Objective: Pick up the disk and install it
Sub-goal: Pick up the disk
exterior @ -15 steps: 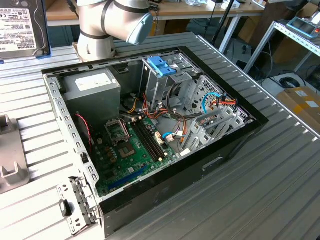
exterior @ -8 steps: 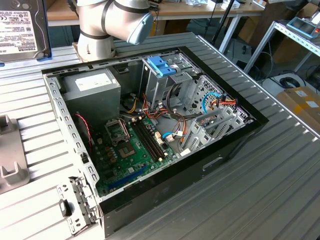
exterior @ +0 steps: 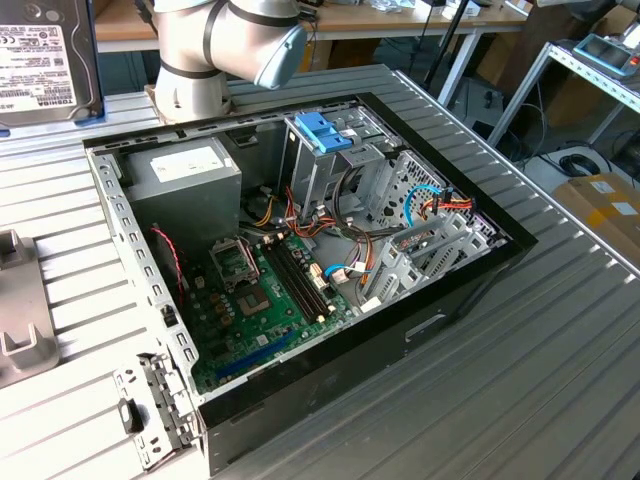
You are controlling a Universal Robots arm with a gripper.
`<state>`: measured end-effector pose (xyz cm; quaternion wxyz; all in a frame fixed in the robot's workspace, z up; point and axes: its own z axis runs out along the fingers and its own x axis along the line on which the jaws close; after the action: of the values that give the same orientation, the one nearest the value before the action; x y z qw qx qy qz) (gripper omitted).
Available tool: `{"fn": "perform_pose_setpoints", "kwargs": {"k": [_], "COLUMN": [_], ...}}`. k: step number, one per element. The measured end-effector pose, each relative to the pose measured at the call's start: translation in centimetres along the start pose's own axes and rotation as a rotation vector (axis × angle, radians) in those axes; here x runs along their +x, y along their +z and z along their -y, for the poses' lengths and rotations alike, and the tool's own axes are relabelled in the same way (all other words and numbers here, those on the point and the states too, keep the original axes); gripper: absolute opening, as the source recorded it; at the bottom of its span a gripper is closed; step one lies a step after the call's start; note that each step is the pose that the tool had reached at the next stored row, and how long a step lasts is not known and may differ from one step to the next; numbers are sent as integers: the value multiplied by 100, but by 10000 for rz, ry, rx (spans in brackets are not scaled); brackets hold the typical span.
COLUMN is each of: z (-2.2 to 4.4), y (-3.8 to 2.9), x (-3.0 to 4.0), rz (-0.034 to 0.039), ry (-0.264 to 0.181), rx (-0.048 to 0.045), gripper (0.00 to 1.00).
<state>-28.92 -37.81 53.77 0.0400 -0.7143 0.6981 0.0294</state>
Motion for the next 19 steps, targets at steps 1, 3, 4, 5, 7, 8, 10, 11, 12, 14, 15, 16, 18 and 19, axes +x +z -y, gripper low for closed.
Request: {"fn": "perform_pose_setpoints", "kwargs": {"k": [1,3,4,5,7,8,10,11,12,14,15,16,18,19], "z": [-1,0,-1,-1,-1,-1,-2,-2,-2,-2,-2,-2,-3,-3], "y": [-1,-2,-3,-4,-5,-6,-7,-7,-8,-9,-10,-11,-13,-14], "x": [8,18,27,38,50,58,72,77,85,95,104,116,133,140], "rz": [0,-1,-1,-1,-1,-1,-1,0,0,-1,-1,-1,0,0], "ry": [1,0,0,0,0,0,0,0,1,0,0,0,-1,0], "rx": [-1,-1,-1,-1,0,-1,-1,0,0,0,-1,-1,-1,-1], "gripper": [37,37,37,37,37,37,37,37,37,37,37,37,37,37]}}
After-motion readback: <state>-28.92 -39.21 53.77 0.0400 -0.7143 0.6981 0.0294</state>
